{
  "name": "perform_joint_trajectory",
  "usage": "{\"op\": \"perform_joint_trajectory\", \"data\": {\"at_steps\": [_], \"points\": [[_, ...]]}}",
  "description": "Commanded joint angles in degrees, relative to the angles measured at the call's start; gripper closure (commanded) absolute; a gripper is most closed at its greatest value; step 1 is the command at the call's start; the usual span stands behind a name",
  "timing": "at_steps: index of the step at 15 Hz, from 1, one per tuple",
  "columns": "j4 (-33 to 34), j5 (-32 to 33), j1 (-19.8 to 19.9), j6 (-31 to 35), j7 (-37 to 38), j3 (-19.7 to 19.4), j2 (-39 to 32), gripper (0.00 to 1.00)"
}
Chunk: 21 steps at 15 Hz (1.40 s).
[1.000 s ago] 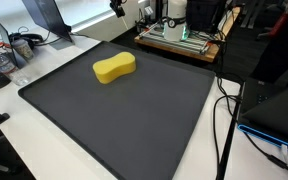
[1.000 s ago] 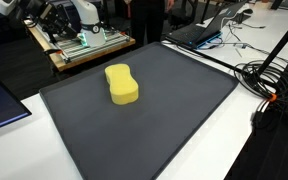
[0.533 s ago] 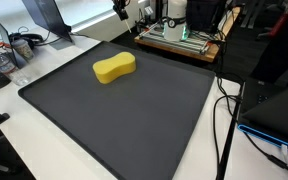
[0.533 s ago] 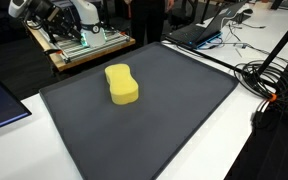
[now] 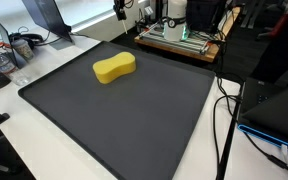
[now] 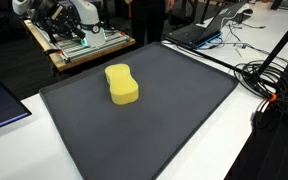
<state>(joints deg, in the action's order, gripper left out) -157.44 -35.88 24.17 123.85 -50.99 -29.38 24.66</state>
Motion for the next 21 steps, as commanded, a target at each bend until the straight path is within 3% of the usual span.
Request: {"op": "perform_joint_trajectory", "data": {"at_steps": [1,6,11,12,15,16,17,21], "points": [[0.13,-5.63,0.21,2.99,-1.99,4.40,0.60,0.97],[0.25,-5.24,1.34,-0.67,-6.40,11.13,2.15,0.97],[0.32,-4.98,1.07,-2.31,-15.69,17.09,4.90,0.97],[0.24,-3.10,-3.06,0.82,-11.14,11.93,3.14,0.87],[0.25,-2.92,-3.41,0.02,-12.64,13.49,4.30,0.87],[0.24,-2.91,-3.40,0.01,-12.88,13.51,4.41,0.97],[0.32,-3.87,-0.12,4.05,-16.50,18.43,3.60,0.97],[0.21,-5.00,-0.60,15.07,-20.38,25.56,3.37,0.97]]}}
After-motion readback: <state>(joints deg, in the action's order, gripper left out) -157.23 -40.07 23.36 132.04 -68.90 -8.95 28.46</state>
